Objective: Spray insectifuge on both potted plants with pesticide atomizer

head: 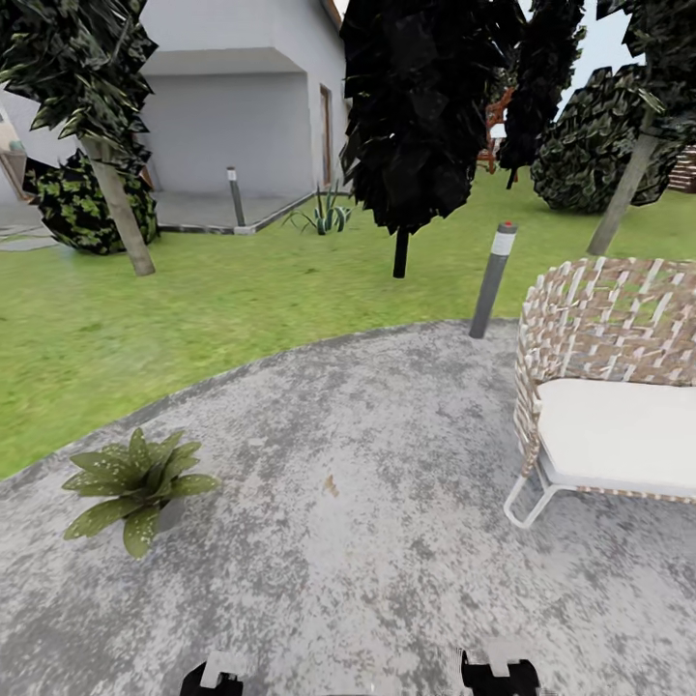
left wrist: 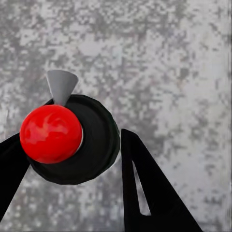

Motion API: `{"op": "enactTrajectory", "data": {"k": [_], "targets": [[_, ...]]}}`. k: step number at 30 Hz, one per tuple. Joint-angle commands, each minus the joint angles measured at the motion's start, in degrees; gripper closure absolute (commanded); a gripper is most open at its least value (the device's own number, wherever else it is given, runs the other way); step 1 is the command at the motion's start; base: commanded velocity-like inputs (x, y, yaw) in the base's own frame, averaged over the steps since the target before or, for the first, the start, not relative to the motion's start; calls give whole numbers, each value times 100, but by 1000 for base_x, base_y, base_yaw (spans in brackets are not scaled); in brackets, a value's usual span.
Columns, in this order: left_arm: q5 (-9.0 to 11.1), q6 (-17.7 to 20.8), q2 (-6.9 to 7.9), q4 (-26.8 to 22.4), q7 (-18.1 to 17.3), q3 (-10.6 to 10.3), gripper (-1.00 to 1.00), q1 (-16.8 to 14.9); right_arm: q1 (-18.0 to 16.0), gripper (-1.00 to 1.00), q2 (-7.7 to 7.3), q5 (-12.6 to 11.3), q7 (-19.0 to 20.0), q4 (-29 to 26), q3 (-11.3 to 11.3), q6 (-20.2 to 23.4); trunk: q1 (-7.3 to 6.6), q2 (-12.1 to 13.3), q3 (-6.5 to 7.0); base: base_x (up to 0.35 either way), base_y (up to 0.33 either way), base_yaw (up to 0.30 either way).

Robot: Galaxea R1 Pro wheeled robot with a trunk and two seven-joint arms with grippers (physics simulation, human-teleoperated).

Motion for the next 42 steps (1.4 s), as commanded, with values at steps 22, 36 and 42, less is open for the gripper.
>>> {"op": "enactTrajectory", "data": {"k": [22,36,42], "targets": [[-46,-20,57,3,94,36,100,121,3,-100,1,56,-49,9,25,7,-1,-2,-4,-95,89,-300],[-57,-21,84,-5,104,45,100,130,116,-100,9,48,-39,9,26,-17,-1,-2,-4,-2,2,-300],[-49,-20,85,1,105,42,100,130,125,-100,19,47,-39,9,30,-20,-1,-2,-4,0,0,-300]]}}
